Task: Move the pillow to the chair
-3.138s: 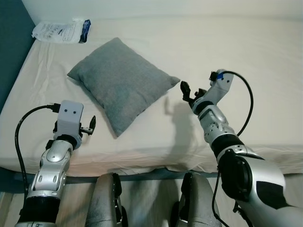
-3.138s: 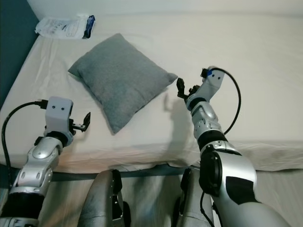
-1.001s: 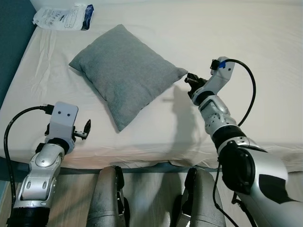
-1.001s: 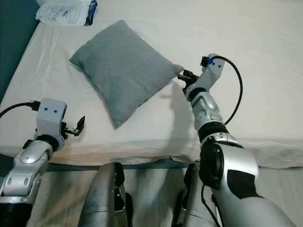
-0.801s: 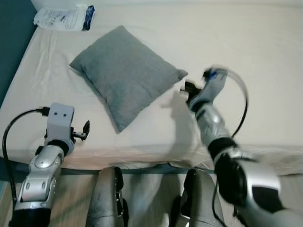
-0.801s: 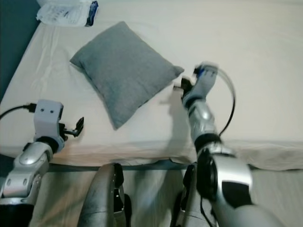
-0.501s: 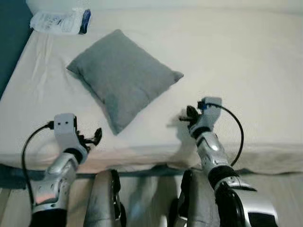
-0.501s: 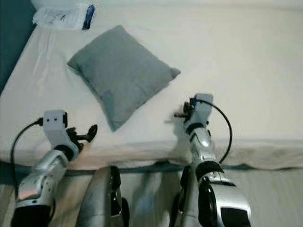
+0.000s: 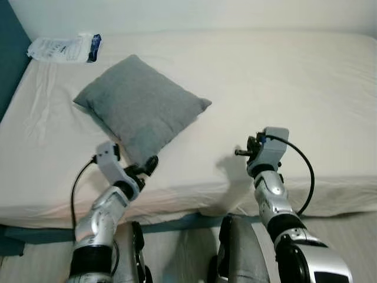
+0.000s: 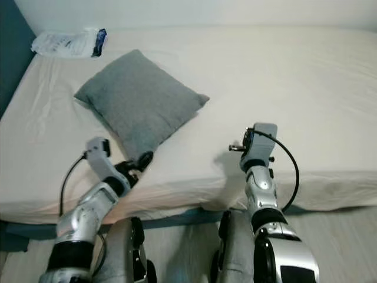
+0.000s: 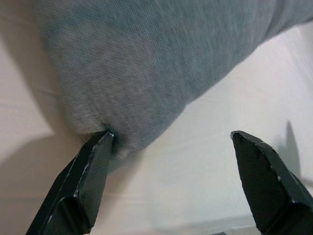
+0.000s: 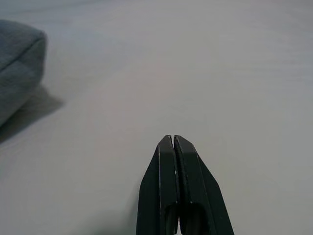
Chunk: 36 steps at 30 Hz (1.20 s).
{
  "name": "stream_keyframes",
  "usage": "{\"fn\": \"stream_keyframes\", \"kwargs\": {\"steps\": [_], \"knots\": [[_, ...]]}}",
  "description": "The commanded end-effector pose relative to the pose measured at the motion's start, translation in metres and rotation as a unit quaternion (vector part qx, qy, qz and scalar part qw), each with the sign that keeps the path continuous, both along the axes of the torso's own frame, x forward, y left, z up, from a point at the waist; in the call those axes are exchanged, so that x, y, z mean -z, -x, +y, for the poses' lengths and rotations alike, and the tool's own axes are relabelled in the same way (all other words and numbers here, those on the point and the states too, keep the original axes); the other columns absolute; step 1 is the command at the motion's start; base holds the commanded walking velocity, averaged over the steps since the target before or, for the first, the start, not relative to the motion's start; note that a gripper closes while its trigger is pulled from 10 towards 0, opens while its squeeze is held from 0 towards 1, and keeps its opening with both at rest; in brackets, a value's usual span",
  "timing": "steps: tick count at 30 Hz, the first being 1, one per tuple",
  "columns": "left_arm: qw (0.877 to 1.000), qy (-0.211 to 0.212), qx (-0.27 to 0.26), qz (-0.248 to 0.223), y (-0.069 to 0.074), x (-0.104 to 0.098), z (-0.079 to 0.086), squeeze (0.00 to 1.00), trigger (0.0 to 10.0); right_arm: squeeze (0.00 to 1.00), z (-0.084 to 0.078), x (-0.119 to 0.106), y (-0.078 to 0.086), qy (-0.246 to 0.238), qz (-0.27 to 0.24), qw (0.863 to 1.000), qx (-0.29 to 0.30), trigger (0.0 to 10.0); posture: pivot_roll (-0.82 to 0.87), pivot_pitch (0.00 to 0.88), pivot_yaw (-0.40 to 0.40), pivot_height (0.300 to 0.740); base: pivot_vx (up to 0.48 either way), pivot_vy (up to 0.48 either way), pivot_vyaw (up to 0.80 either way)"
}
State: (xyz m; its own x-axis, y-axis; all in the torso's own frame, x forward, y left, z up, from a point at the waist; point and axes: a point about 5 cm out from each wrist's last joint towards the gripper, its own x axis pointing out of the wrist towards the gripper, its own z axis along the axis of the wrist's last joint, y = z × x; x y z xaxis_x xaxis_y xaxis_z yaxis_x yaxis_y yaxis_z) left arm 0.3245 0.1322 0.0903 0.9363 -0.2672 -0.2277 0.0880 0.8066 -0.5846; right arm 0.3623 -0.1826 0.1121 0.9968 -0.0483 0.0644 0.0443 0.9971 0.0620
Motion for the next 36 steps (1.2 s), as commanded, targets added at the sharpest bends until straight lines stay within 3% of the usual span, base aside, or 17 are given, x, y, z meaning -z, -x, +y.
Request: {"fn": "stream_keyframes", "kwargs": {"steps": [1, 3, 6, 10, 11, 12, 18, 19, 22, 23, 27, 29, 36], "knots": [[1.0, -0.022, 0.004, 0.018, -0.001, 0.012, -0.01, 0.0, 10.0, 0.0, 0.0, 0.002, 0.001, -0.005, 0.006, 1.0, 0.006, 10.0, 0.05, 0.183, -0.017, 0.562, 0.0, 0.0, 0.0], [0.999, -0.042, 0.005, 0.017, -0.004, 0.015, -0.014, 0.0, 10.0, 0.0, 0.0, 0.001, 0.0, -0.004, 0.005, 1.0, 0.009, 10.0, 0.05, 0.183, -0.015, 0.562, 0.0, 0.0, 0.0], [0.992, -0.122, -0.029, -0.005, -0.015, 0.014, -0.017, 0.0, 10.0, 0.0, -0.001, -0.004, -0.001, -0.008, -0.006, 1.0, 0.017, 10.0, 0.04, 0.185, -0.003, 0.562, 0.0, 0.0, 0.0], [0.988, -0.141, -0.053, -0.024, -0.019, 0.008, -0.015, 0.0, 10.0, 0.0, -0.002, -0.005, -0.002, -0.008, -0.009, 1.0, 0.018, 10.0, 0.03, 0.188, 0.002, 0.562, 0.0, 0.0, 0.0], [0.975, -0.192, -0.101, -0.059, -0.023, -0.002, -0.005, 0.0, 10.0, 0.0, -0.003, -0.005, -0.001, -0.006, -0.012, 1.0, 0.02, 10.0, 0.04, 0.194, 0.007, 0.562, 0.0, 0.0, 0.0], [0.97, -0.205, -0.114, -0.068, -0.024, -0.004, -0.002, 0.0, 10.0, 0.0, -0.004, -0.004, 0.0, -0.006, -0.012, 1.0, 0.02, 10.0, 0.04, 0.194, 0.007, 0.562, 0.0, 0.0, 0.0], [0.971, -0.2, -0.116, -0.066, -0.021, -0.001, -0.001, 0.0, 10.0, 0.0, -0.004, -0.002, 0.001, -0.007, -0.009, 1.0, 0.021, 10.0, 0.05, 0.196, 0.002, 0.562, 0.0, 0.0, 0.0], [0.971, -0.201, -0.116, -0.065, -0.021, 0.001, -0.001, 0.0, 5.9, 0.0, -0.003, -0.002, 0.001, -0.007, -0.008, 1.0, 0.021, 10.0, 0.05, 0.196, 0.002, 0.562, 0.0, 0.0, 0.0], [0.971, -0.199, -0.114, -0.063, -0.022, 0.002, -0.001, 0.0, 5.9, 0.0, -0.003, -0.002, 0.001, -0.008, -0.007, 1.0, 0.021, 10.0, 0.05, 0.198, 0.0, 0.562, 0.0, 0.0, 0.0], [0.974, -0.191, -0.107, -0.063, -0.021, 0.004, -0.003, 0.0, 0.0, 0.0, -0.002, -0.002, 0.001, -0.008, -0.006, 1.0, 0.021, 10.0, 0.05, 0.197, 0.0, 0.562, 0.0, 0.0, 0.0], [0.978, -0.187, -0.065, -0.072, -0.018, 0.006, -0.01, 0.0, 0.0, 0.0, -0.001, -0.002, -0.001, -0.009, -0.003, 1.0, 0.021, 10.0, 0.06, 0.194, 0.003, 0.562, 0.0, 0.0, 0.0], [0.975, -0.204, -0.038, -0.074, -0.015, 0.01, -0.013, 0.0, 0.0, 0.0, -0.002, -0.003, -0.001, -0.011, -0.002, 1.0, 0.024, 10.0, 0.06, 0.195, 0.005, 0.562, 0.0, 0.0, 0.0], [0.976, -0.198, -0.011, -0.088, -0.012, 0.009, -0.016, 0.0, 0.0, 0.0, -0.004, -0.003, -0.001, -0.012, -0.002, 1.0, 0.027, 10.0, 0.07, 0.195, 0.005, 0.562, 0.0, 0.0, 0.0]]}}
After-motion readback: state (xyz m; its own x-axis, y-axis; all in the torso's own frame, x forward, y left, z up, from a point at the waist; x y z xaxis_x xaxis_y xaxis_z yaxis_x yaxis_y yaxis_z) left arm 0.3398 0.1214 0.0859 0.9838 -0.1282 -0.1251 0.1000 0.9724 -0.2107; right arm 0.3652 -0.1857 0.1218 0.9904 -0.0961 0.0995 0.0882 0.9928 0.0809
